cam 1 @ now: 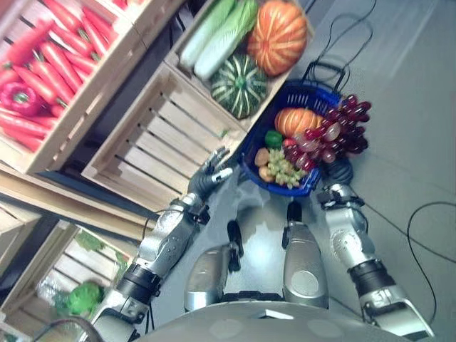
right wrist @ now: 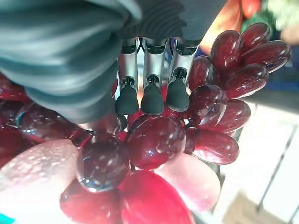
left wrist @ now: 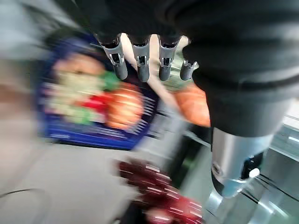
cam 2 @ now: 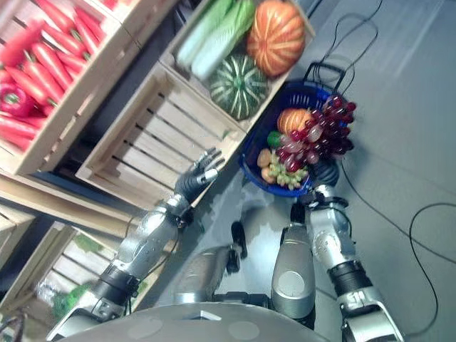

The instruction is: Pick up fruits and vegetables into the basket

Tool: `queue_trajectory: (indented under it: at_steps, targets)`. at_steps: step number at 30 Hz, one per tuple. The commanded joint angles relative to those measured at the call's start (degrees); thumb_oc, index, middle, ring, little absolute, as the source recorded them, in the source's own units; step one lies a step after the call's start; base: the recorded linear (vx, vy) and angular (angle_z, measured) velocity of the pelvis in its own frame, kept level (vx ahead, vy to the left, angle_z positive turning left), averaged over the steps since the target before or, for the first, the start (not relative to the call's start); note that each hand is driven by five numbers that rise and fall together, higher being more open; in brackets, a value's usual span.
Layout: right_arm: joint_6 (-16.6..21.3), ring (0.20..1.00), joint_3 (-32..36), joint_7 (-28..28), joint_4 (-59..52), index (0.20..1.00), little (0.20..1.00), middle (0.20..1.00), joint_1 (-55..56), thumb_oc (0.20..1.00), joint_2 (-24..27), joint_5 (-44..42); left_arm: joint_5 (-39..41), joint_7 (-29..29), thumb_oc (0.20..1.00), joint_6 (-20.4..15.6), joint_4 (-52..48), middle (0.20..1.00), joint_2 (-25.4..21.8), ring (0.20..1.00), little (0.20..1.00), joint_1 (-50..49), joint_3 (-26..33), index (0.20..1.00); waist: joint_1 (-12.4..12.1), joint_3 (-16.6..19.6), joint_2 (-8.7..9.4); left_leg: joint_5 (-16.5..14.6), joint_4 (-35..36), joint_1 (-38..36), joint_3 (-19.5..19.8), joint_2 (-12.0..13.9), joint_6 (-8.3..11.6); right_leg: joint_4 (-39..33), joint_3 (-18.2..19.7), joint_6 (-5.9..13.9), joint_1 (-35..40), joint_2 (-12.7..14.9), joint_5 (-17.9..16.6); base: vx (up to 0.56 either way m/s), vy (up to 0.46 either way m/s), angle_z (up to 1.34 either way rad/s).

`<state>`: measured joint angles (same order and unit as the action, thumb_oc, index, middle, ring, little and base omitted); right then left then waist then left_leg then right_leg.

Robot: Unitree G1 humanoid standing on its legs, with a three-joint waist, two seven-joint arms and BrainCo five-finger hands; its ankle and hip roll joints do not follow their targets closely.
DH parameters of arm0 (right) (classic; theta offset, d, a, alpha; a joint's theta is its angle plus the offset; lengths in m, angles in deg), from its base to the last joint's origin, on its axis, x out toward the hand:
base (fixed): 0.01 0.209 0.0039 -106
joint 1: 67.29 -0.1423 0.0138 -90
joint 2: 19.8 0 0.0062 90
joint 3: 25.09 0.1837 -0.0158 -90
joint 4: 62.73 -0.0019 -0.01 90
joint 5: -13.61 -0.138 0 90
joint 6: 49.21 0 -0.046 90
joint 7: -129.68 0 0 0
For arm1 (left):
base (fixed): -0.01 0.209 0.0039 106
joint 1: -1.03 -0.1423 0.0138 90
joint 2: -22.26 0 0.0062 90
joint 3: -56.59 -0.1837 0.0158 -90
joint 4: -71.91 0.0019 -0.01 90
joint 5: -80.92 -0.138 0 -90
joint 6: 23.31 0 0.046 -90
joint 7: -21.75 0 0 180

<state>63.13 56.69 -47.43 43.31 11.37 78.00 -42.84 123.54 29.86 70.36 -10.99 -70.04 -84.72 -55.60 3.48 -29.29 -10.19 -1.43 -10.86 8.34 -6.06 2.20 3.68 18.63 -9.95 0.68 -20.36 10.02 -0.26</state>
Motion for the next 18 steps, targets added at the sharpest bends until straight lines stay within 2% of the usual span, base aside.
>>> queue_trajectory:
  at_steps: [1, 2, 7, 9, 10, 11, 15, 18]
  targets:
    - [1.6, 0.2, 1.8, 2.2, -2.7, 0.2, 0.2, 0.2, -6.1, 0.2, 0.0, -0.9, -1.6, 5.3, 1.0, -1.9, -0.8, 1.0, -4.1, 1.0, 1.0, -3.1, 0.1, 1.0, -1.5, -0.5, 1.03, -1.4, -3.8, 5.8, -0.1, 0.5, -1.33, 6.3, -1.1, 2.8, 1.4, 1.4, 8.3, -0.12, -0.033, -0.01]
    - [1.1, 0.2, 2.1, 1.9, -2.1, 0.2, 0.2, 0.2, -6.9, 0.2, 0.4, -1.1, -2.0, 5.4, 1.0, -1.9, 0.6, 1.0, -4.3, 1.0, 1.0, -3.5, -0.1, 1.0, -1.8, -0.5, 0.92, -1.3, -4.0, 6.8, -0.1, 0.4, -1.38, 6.8, -1.1, 2.7, 0.2, 1.3, 8.4, -0.07, -0.012, 0.0]
    - [-4.5, 0.2, 5.0, 1.0, 4.2, 0.2, 0.2, 0.2, -14.0, 0.2, 4.9, -2.1, -10.8, 2.5, 1.0, -9.7, 10.4, 1.0, -5.7, 1.0, 1.0, -5.4, -1.6, 1.0, -3.5, -0.5, -0.75, -0.3, -5.0, 14.0, -0.7, -0.5, -1.46, 11.2, -1.6, 2.13, -8.5, 1.4, 9.5, -0.05, 0.02, 0.0]
    - [-5.8, 0.2, 5.4, 0.5, 5.2, 0.2, 0.2, 0.2, -15.1, 0.2, 6.0, -1.7, -11.4, 0.7, 1.0, -9.7, 11.8, 1.0, -5.8, 1.0, 1.0, -5.6, -1.7, 1.0, -3.8, -0.5, -1.21, -0.2, -5.3, 15.4, -0.9, -0.7, -1.44, 12.1, -1.6, 2.02, -10.0, 1.4, 9.8, -0.03, 0.041, 0.07]
    - [-7.3, 0.2, 6.1, 0.8, 6.9, 0.2, 0.2, 0.2, -16.5, 0.2, 7.2, -1.7, -12.4, -0.5, 1.0, -11.6, 14.0, 1.0, -5.8, 1.0, 1.0, -6.3, -1.4, 1.0, -4.2, -0.5, -1.87, -0.2, -5.8, 17.2, -1.0, -0.9, -1.37, 13.2, -1.6, 1.82, -12.1, 1.5, 10.3, 0.04, 0.042, 0.08]
    - [-8.5, 0.2, 6.3, 0.7, 8.0, 0.2, 0.2, 0.2, -17.2, 0.2, 7.8, -1.5, -12.4, -1.9, 1.0, -12.5, 15.4, 1.0, -5.8, 1.0, 1.0, -7.1, -1.2, 1.0, -4.4, -0.5, -2.16, -1.6, -6.6, 17.4, -0.7, -1.2, -0.9, 14.5, -0.9, 2.21, -12.5, 1.6, 12.3, 0.05, 0.039, 0.06]
    - [-11.4, 0.2, 6.6, -0.1, 10.9, 0.2, 0.2, 0.2, -20.1, 0.2, 9.5, 0.2, -10.3, -2.5, 1.0, -11.8, 19.4, 1.0, -5.1, 1.0, 1.0, -8.7, 1.6, 1.0, -5.6, -0.5, -3.26, -1.0, -6.8, 21.2, -1.0, -1.5, -0.86, 16.0, -0.9, 1.81, -16.8, 1.4, 12.8, -0.02, 0.002, 0.06]
    - [-13.5, 0.2, 6.7, -1.3, 13.5, 0.2, 0.2, 0.2, -22.5, 0.2, 10.8, 1.1, -11.7, -1.5, 1.0, -12.7, 23.1, 1.0, -4.8, 1.0, 1.0, -10.3, 2.8, 1.0, -6.7, -0.5, -3.81, -0.8, -7.9, 24.8, -0.9, -1.7, -0.81, 17.2, -1.1, 1.37, -20.3, 1.4, 12.9, -0.04, -0.018, 0.09]
